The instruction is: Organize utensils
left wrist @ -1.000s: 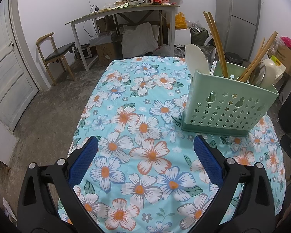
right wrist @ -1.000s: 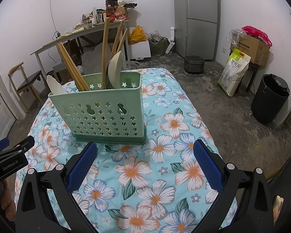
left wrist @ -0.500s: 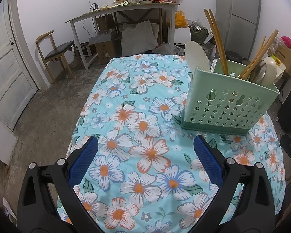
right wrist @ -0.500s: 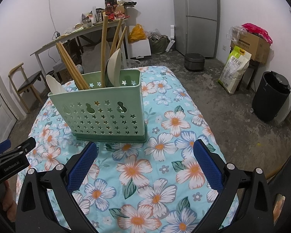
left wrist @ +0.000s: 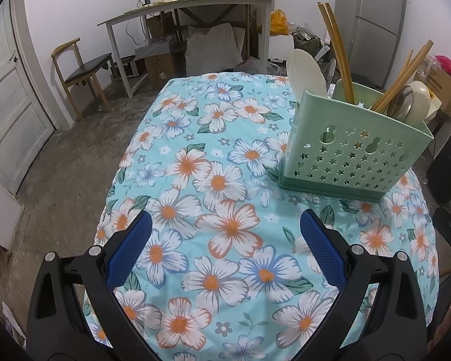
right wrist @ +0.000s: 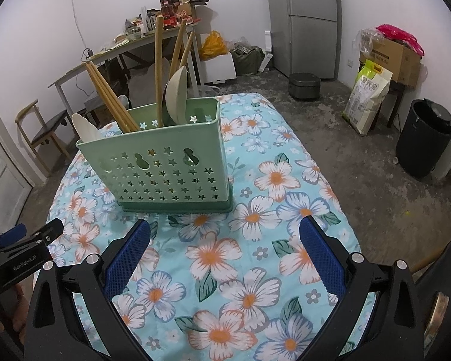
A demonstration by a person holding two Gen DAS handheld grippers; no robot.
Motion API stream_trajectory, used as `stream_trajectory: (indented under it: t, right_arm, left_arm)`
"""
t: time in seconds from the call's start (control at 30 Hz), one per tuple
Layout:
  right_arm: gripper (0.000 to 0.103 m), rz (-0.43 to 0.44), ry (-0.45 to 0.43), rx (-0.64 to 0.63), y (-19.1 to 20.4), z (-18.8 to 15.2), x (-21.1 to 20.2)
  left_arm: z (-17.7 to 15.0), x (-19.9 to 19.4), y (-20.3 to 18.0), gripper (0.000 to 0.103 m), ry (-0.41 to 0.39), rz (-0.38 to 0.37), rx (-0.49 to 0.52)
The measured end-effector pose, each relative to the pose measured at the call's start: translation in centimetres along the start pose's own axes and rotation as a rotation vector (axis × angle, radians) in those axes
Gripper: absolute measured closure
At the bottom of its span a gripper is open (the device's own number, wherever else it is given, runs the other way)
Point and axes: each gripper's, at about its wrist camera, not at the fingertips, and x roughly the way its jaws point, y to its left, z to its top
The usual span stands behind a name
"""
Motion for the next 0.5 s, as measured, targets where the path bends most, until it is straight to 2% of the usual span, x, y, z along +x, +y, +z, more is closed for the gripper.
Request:
stream_trajectory:
  t: [0.5]
  right_arm:
    - [0.006,0.024,-0.027,0.002,1.3,-1.5,-3.8]
  left_arm:
    - [-0.4,-2.8,0.6,0.008,-0.049,0.016,-0.006]
